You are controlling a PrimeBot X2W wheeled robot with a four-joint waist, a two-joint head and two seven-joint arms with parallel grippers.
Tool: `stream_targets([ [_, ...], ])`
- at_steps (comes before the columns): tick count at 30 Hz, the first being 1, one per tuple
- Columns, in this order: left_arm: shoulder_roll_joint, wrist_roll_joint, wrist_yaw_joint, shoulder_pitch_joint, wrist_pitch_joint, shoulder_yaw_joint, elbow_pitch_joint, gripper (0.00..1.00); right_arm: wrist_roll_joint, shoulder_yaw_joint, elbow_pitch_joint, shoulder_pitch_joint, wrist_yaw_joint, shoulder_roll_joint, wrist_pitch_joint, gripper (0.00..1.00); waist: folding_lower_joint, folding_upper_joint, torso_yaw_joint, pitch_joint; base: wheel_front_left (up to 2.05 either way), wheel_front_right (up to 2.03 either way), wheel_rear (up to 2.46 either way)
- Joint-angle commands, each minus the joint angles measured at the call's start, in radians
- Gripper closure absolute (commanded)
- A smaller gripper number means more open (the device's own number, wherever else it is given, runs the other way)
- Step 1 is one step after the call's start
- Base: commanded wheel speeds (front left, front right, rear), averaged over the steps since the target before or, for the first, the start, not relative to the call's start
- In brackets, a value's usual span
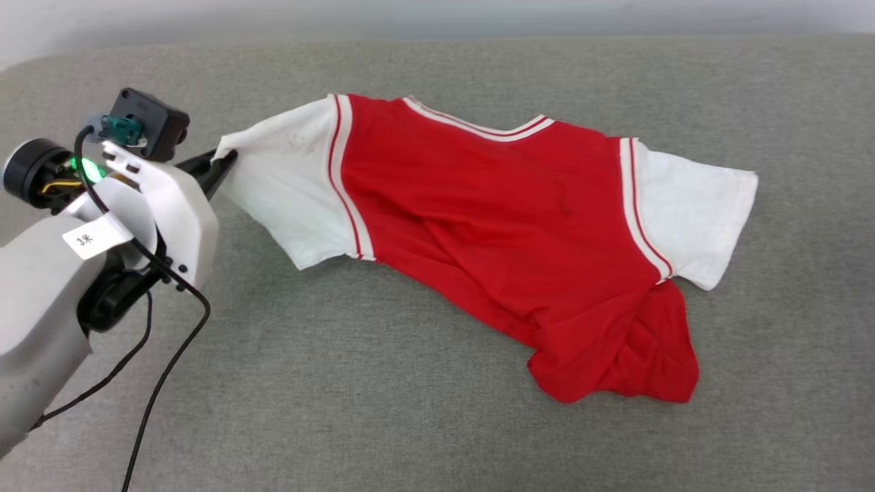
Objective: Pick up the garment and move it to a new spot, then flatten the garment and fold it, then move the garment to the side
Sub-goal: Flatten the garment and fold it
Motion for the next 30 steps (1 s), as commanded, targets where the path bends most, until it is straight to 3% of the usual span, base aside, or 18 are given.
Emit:
stream_targets([
  [1, 0.003, 0.005, 0.008, 0.007, -0.004, 0.003, -0.01, 1.0, 0.018, 0.016, 0.018, -0.016, -0.001, -0.02, 0.032, 0.0, 0.0, 0.0, 0.016, 0.013, 0.0, 0.0, 0.0],
  [6, -0.002, 0.027, 0.029, -0.011, -0.013, 0.001, -0.071, 1.0, 0.13, 0.168, 0.113, -0.119, -0.001, -0.152, 0.251, 0.0, 0.0, 0.0, 0.046, 0.048, 0.0, 0.0, 0.0],
  [14, -0.014, 0.057, 0.044, -0.05, -0.023, 0.005, -0.133, 1.0, 0.33, 0.338, 0.295, -0.242, -0.001, -0.185, 0.556, 0.0, 0.0, 0.0, 0.083, 0.119, 0.0, 0.0, 0.0],
  [24, -0.029, 0.087, 0.049, -0.088, -0.044, 0.008, -0.16, 1.0, 0.369, 0.403, 0.462, -0.348, -0.001, -0.112, 0.594, 0.0, 0.0, 0.0, 0.12, 0.211, 0.0, 0.0, 0.0],
  [30, -0.037, 0.088, 0.045, -0.095, -0.056, 0.005, -0.147, 1.0, 0.392, 0.529, 0.534, -0.271, 0.002, -0.081, 0.64, 0.0, 0.0, 0.0, 0.122, 0.229, 0.0, 0.0, 0.0],
])
